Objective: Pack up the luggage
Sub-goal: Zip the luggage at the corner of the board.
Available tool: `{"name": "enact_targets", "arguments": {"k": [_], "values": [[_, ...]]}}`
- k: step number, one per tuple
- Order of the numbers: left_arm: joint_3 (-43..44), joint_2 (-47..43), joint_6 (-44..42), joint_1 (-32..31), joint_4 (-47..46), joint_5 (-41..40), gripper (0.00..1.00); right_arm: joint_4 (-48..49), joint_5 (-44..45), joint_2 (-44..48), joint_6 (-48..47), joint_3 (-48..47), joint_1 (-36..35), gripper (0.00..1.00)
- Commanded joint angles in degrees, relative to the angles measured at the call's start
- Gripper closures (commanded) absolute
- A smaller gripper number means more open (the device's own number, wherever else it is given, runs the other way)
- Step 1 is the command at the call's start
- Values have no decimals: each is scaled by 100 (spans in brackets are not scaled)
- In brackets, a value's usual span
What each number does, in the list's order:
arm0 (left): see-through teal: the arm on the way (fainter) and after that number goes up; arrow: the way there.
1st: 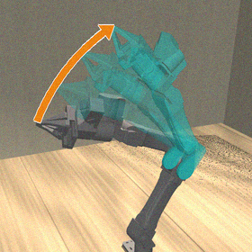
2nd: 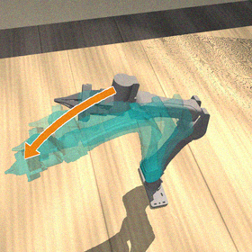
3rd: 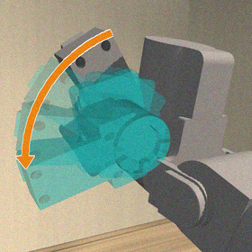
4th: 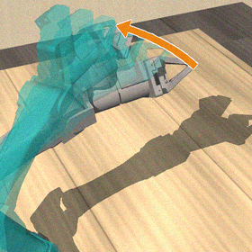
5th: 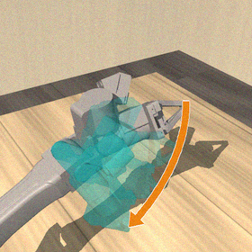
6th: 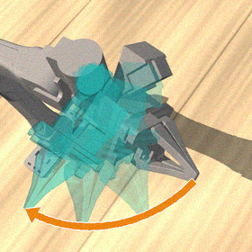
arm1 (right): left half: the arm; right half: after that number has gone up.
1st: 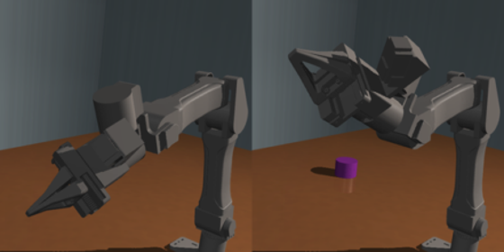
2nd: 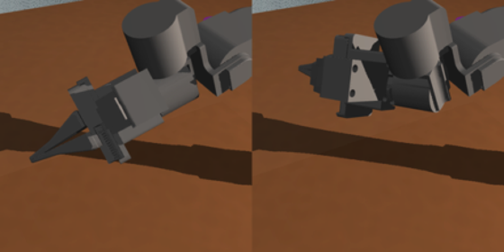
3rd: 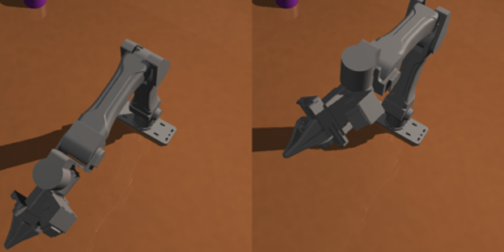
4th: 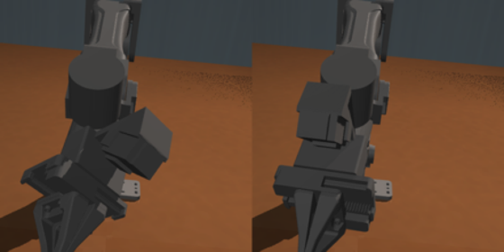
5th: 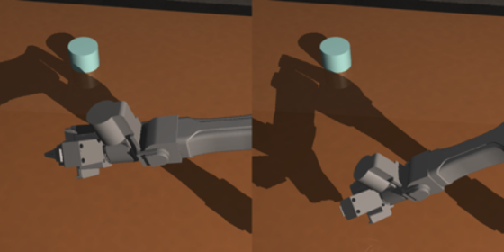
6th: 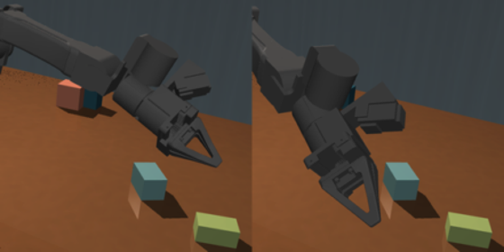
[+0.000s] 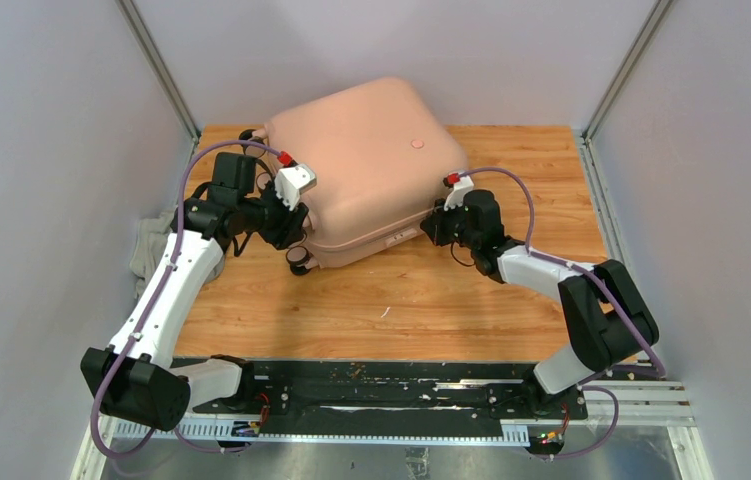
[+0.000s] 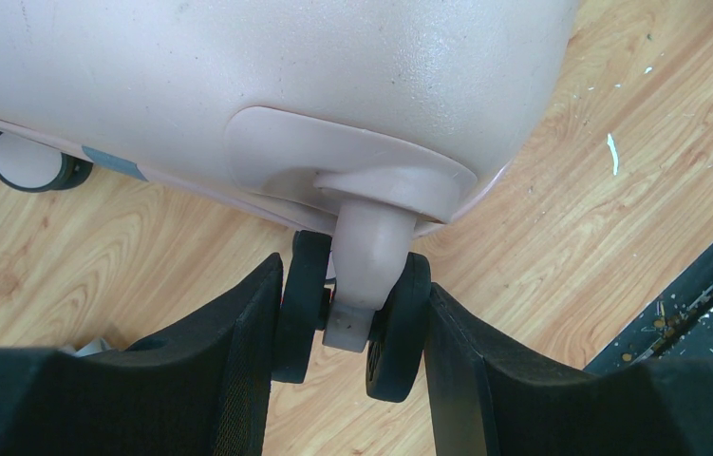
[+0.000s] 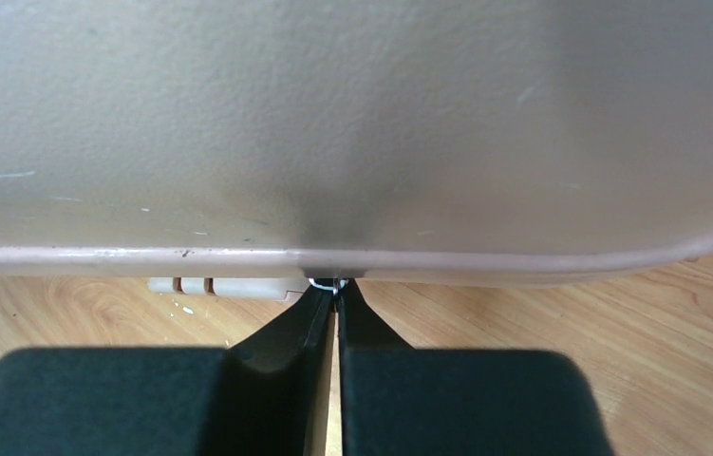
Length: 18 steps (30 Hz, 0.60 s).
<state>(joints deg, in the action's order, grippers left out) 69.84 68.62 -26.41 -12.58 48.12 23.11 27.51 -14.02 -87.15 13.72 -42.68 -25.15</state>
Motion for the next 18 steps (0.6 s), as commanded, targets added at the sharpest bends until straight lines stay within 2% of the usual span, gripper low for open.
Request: {"name": "enact_targets", "arguments": {"k": [1,6,18], "values": [[267,-296,149,-43,-479,25,100,547,121,154,-106,-48,-38,99],[275,-287,152,-43,-480,5,100,305,32,238,-198,-133,-156,100],[237,-185,203,-52,-493,169,100,-373,481,356,-551,-331,-1454,100]]}}
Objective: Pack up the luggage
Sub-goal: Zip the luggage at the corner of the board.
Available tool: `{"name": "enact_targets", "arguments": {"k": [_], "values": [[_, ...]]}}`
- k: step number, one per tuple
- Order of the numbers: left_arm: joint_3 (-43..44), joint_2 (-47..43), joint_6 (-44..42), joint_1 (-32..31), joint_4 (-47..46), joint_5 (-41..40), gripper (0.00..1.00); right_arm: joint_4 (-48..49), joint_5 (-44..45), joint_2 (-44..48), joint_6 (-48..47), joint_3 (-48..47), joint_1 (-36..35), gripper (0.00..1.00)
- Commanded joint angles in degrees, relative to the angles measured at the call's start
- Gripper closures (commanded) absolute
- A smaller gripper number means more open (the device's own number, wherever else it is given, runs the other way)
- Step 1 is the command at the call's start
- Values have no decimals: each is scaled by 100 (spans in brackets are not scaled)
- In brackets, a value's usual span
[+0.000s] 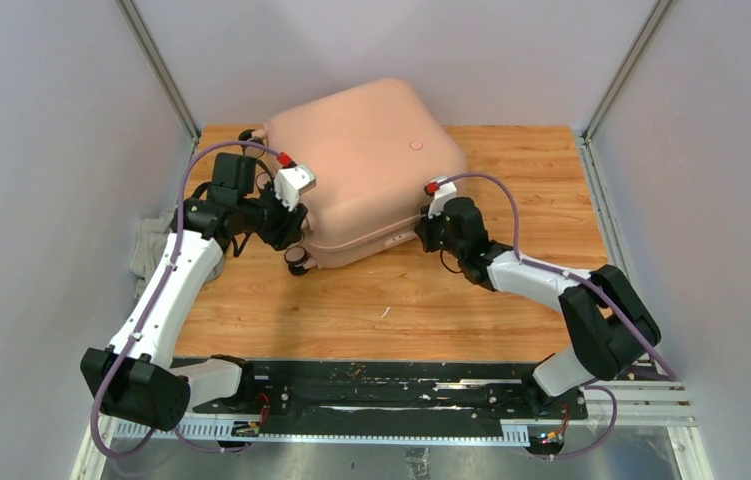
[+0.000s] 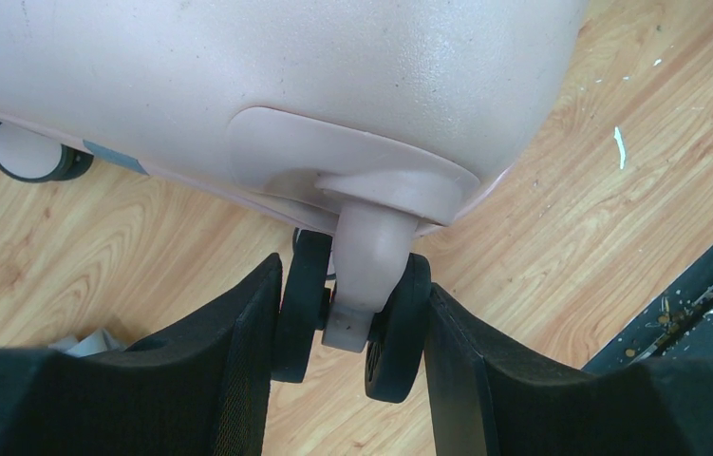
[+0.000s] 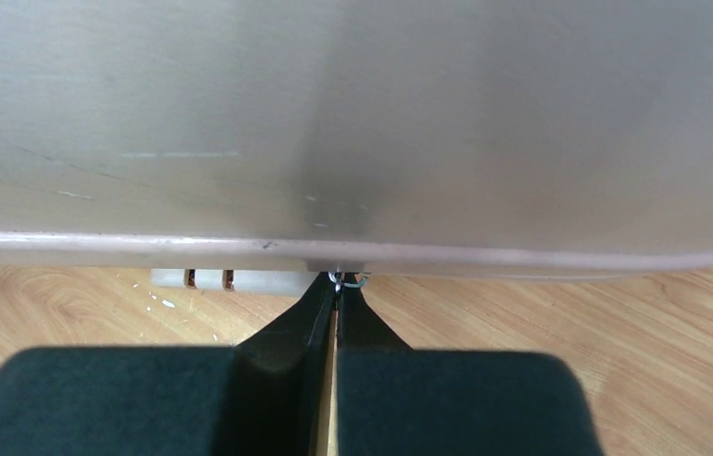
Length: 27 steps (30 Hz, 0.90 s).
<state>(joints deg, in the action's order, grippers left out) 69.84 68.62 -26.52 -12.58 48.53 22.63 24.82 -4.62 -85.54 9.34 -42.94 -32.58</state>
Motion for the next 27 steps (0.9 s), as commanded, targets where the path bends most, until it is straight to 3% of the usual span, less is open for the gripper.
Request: {"name": "enact_targets", "arguments": {"k": [1,14,27], "values": [[221,-189,211,-52,-534,234,100,-193,-431,189,-153,-363,-872,100],[39,-298,223,-91,-539,349,100,-887,-260,-49,-125,-925,-1837,100],[-61,-433,184,-95,-533,345,100,-894,-148,729,187,-268,-1480,100]]}}
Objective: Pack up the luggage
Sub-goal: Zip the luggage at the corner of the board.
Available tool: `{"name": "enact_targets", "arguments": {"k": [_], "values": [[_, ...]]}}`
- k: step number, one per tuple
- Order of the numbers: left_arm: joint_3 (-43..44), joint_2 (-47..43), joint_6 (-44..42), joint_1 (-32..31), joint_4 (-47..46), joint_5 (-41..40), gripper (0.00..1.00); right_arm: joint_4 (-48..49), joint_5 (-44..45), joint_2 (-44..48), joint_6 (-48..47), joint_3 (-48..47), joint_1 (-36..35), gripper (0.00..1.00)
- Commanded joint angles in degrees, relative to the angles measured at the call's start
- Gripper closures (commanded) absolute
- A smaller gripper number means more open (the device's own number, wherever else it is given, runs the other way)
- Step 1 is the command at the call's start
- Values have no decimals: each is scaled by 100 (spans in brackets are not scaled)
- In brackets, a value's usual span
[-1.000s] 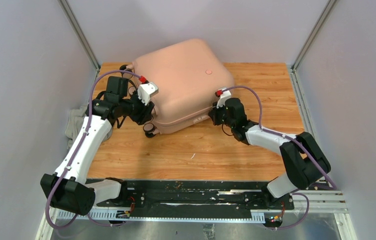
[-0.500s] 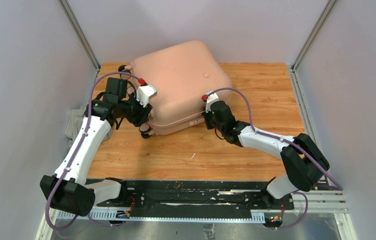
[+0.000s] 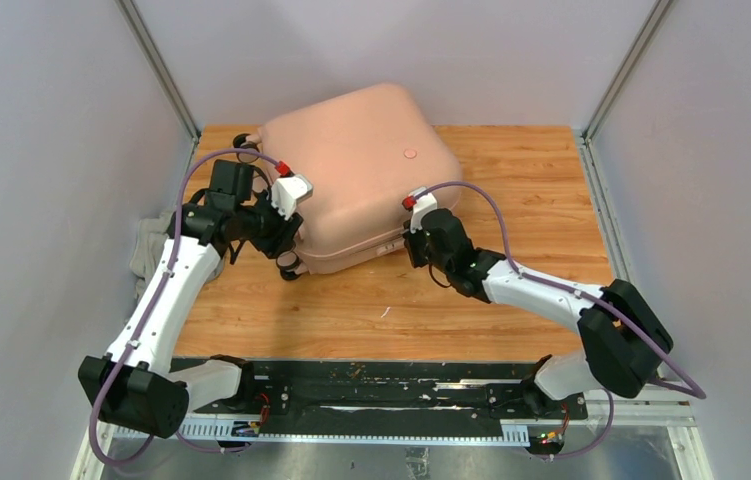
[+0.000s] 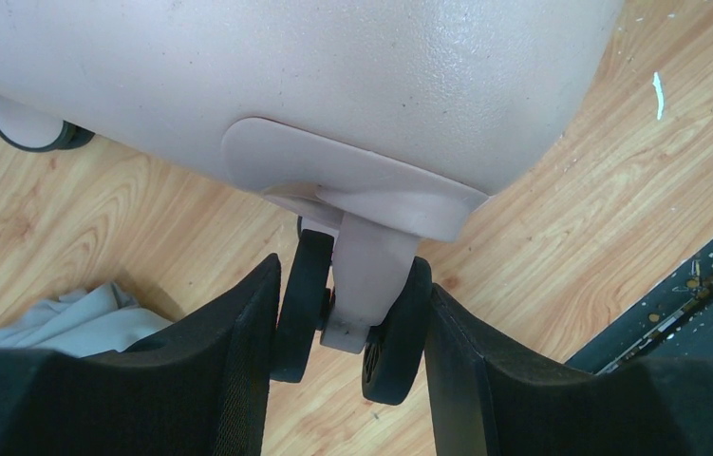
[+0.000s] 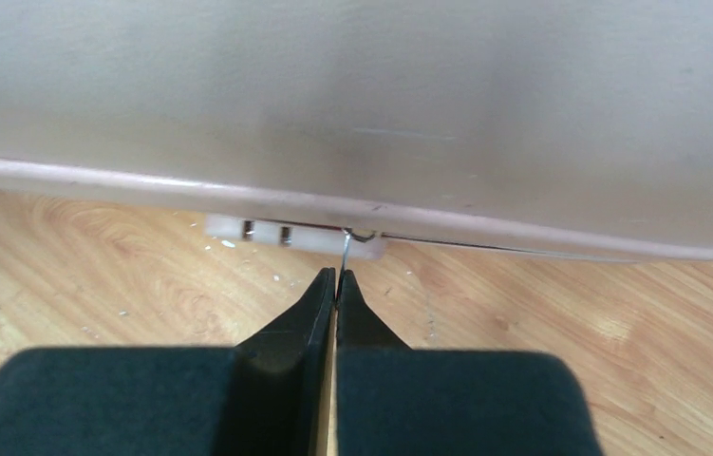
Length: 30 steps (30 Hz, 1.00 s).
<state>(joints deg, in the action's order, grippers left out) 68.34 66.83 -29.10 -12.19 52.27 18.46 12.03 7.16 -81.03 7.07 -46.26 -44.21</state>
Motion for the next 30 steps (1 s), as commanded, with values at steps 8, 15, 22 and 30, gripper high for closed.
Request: {"name": "enact_targets", "arguments": {"k": [8,15,22,30], "values": [[7,-157,649,-201,-965,1158,100,755,-1291,-171,713,-265,-605,100],[-149,-169,987,-354,-1288,1377,100,895,-1093,-397,607,-430,-1163,100],[-188,-133,1391,-723,-1528,1433,100,1018,-1084,-588,542,-586,-1588,100],[-314,-123,1995,-1044,-2036,1680,100,1474,-1437,-624,489,-547,-2119,100]]}}
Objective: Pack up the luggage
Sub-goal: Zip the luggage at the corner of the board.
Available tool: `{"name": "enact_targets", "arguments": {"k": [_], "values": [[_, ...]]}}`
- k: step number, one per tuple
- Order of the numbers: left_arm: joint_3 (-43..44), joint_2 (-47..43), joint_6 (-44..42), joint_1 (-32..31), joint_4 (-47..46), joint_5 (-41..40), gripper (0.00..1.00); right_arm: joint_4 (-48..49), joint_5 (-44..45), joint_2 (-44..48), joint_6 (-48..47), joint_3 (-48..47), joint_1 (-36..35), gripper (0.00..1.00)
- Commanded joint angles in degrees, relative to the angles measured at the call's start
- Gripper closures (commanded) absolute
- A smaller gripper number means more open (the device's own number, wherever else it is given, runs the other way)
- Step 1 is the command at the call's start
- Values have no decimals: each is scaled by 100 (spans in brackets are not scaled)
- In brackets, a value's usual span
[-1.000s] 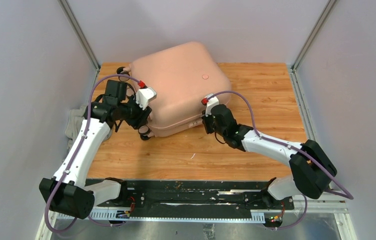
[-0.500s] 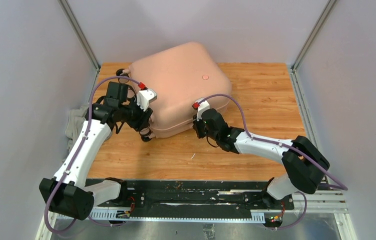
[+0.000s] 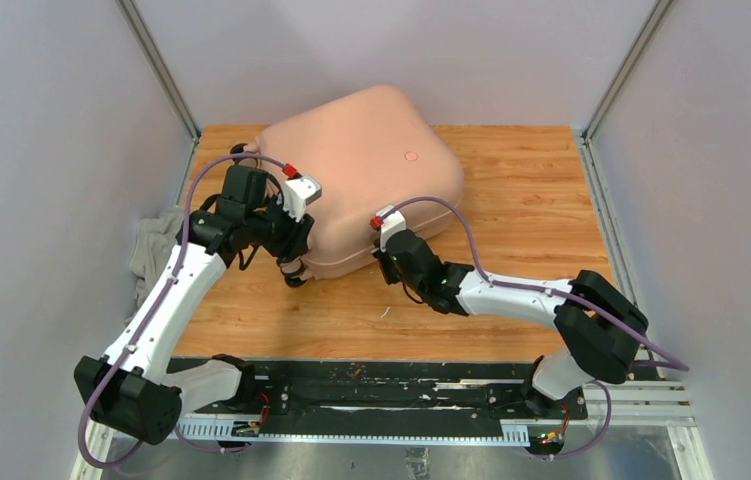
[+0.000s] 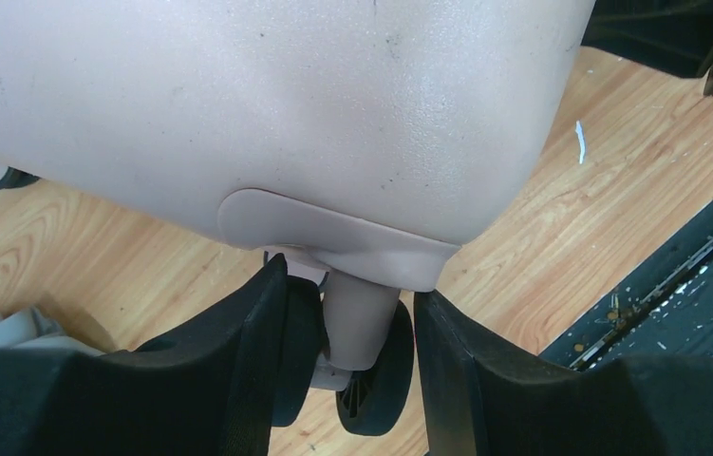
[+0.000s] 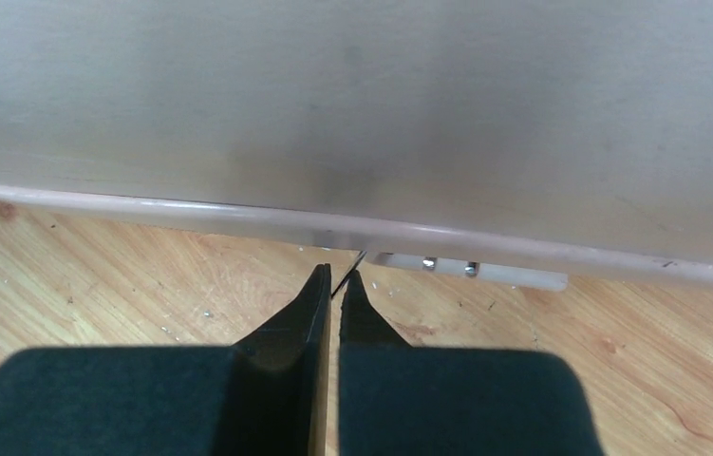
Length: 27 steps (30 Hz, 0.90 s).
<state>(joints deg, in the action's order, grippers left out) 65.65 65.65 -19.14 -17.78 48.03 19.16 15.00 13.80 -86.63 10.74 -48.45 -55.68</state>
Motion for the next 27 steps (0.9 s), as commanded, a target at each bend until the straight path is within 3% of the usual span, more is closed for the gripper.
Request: {"name": "enact_targets", "arguments": {"k": [1,5,8,11,12,13,20,23,25,27], "values": [[-73,3,1029,-524,-1671,1629,100,1187,-2150,-32,141,-299,-1012,100],[0,133,1044,-630,-1705,1603,100,1127,-1713,358,258,72,-977,100],[162,171,903,-630,-1445,1541,100,1025,-1524,753,671,504,-517,97],[373,129,691,-624,-997,1309,77,978,-1589,1250,1149,1046,134,71],[380,49,635,-622,-894,1223,73,959,-1657,1442,1264,1218,351,50],[352,-43,579,-621,-832,1147,69,911,-1703,1668,1366,1392,665,40],[508,-499,162,-604,-341,570,39,427,-2380,2648,1387,1798,2111,28],[739,-485,-116,-509,42,385,24,177,-3036,2580,1259,1567,2538,20],[701,-502,-307,-452,232,402,5,39,-3282,2446,1170,1404,2656,17],[499,-585,-489,-446,331,471,0,0,-3453,2273,1097,1272,2708,16]]}}
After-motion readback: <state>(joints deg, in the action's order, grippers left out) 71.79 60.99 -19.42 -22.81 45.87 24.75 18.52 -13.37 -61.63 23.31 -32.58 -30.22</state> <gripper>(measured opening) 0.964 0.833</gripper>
